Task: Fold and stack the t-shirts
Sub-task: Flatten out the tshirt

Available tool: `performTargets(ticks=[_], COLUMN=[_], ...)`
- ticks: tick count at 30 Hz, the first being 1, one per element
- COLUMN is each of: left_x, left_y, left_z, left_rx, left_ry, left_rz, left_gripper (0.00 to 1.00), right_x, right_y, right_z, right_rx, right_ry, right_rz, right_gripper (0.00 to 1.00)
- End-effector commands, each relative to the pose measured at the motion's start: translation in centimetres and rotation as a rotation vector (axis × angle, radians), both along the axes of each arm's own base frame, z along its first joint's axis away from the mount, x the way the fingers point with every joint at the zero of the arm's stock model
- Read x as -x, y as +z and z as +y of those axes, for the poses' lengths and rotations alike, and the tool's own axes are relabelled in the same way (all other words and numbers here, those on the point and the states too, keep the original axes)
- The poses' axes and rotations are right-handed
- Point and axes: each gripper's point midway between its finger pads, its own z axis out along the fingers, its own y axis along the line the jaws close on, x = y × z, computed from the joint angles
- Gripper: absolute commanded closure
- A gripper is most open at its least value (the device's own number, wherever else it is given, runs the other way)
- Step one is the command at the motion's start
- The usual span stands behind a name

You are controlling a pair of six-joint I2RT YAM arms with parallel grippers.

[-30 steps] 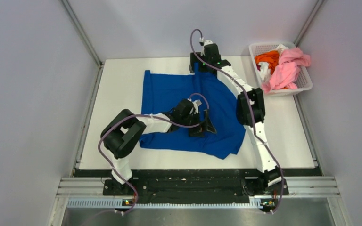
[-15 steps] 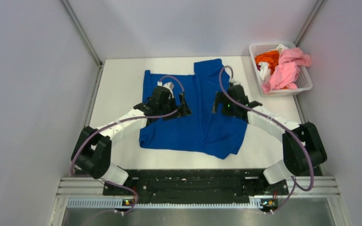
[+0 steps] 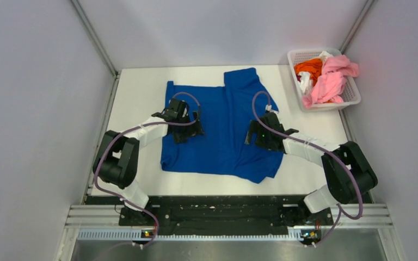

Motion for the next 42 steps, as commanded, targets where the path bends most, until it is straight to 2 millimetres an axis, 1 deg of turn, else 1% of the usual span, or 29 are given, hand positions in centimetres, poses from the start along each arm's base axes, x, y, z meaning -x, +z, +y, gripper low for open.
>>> performTargets(ticks=[1, 4, 6, 10, 13, 21, 22, 26, 29, 32, 34, 36, 39, 42], left_x=[-0.3, 0.2, 0.8, 1.7, 2.3, 4.1, 4.5, 5.5, 6.9, 8.6, 8.8, 7.9, 6.1, 4.7], left_y=[-1.2, -2.3, -3.1, -3.8, -4.0, -3.4, -3.5, -2.8, -2.1, -1.3, -0.5, 0.3, 1.6, 3.0], left_z=[1.8, 2.9, 3.8, 6.5, 9.9, 17.4, 18.7, 22.7, 26.1, 28.5, 29.1, 28.7, 26.4, 22.7], left_rx=[-0.056, -0.08, -0.107, -0.191, -0.288, -0.428, -0.448, -0.46, -0.53, -0.589, -0.57, -0.515, -0.369, -0.216], left_ry=[0.027, 0.05, 0.068, 0.125, 0.208, 0.401, 0.443, 0.619, 0.764, 0.89, 0.951, 0.946, 0.853, 0.688], left_rz=[0.015, 0.043, 0.07, 0.098, 0.106, 0.133, 0.149, 0.188, 0.229, 0.267, 0.254, 0.209, 0.134, 0.061], left_gripper=[0.01, 0.01, 0.01, 0.01, 0.01, 0.01, 0.01, 0.01, 0.01, 0.01, 0.01, 0.01, 0.01, 0.01], right_x=[0.8, 1.3, 1.3, 1.1, 1.2, 1.2, 1.2, 1.2, 1.2, 1.3, 1.3, 1.3, 1.2, 1.1], right_y=[-1.6, -2.1, -2.1, -1.6, -1.5, -1.6, -1.6, -1.5, -1.4, -1.3, -1.2, -1.2, -1.1, -0.7], right_z=[-2.5, -3.6, -4.2, -4.6, -4.9, -5.5, -5.7, -5.9, -6.0, -6.1, -6.0, -6.1, -6.0, -6.0], right_rx=[0.031, 0.029, 0.025, 0.021, 0.022, 0.028, 0.032, 0.038, 0.04, 0.04, 0.035, 0.036, 0.032, 0.03], right_ry=[-0.08, -0.11, -0.129, -0.146, -0.153, -0.173, -0.178, -0.188, -0.192, -0.196, -0.195, -0.195, -0.19, -0.188], right_rz=[0.024, 0.04, 0.039, 0.024, 0.02, 0.02, 0.02, 0.022, 0.02, 0.02, 0.015, 0.014, 0.012, 0.002], right_gripper=[0.01, 0.01, 0.01, 0.01, 0.01, 0.01, 0.01, 0.01, 0.01, 0.01, 0.01, 0.01, 0.01, 0.01])
